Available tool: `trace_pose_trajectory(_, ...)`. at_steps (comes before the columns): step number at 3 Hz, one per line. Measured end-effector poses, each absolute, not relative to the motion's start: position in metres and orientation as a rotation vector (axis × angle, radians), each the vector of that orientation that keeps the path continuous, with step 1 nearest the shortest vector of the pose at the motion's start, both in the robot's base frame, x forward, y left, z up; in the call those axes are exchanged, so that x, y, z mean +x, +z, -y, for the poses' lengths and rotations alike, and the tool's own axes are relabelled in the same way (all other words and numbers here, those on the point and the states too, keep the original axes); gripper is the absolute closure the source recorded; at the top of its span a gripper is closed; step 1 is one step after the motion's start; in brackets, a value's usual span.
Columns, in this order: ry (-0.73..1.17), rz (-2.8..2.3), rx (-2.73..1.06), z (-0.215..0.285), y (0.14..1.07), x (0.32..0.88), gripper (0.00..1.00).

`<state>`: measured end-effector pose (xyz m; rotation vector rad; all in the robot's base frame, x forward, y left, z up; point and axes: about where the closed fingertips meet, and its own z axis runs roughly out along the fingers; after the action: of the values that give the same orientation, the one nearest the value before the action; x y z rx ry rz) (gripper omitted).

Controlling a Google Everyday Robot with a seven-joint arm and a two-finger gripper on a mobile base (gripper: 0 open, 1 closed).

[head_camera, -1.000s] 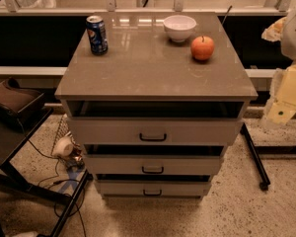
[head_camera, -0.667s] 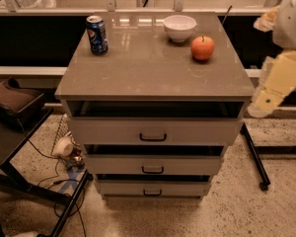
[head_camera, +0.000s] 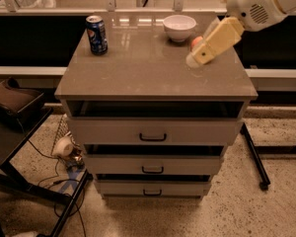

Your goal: Pick pepsi can

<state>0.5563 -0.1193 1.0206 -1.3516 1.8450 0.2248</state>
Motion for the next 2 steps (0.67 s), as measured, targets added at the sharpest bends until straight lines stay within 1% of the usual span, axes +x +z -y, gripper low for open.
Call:
trace_pose_trajectory(1,0.391,-1.779,-1.178,0.081,1.014,0.579,0.00)
trace_pose_trajectory(2,0.373,-1.726,-1.116,0.071,1.030,0.592,0.00)
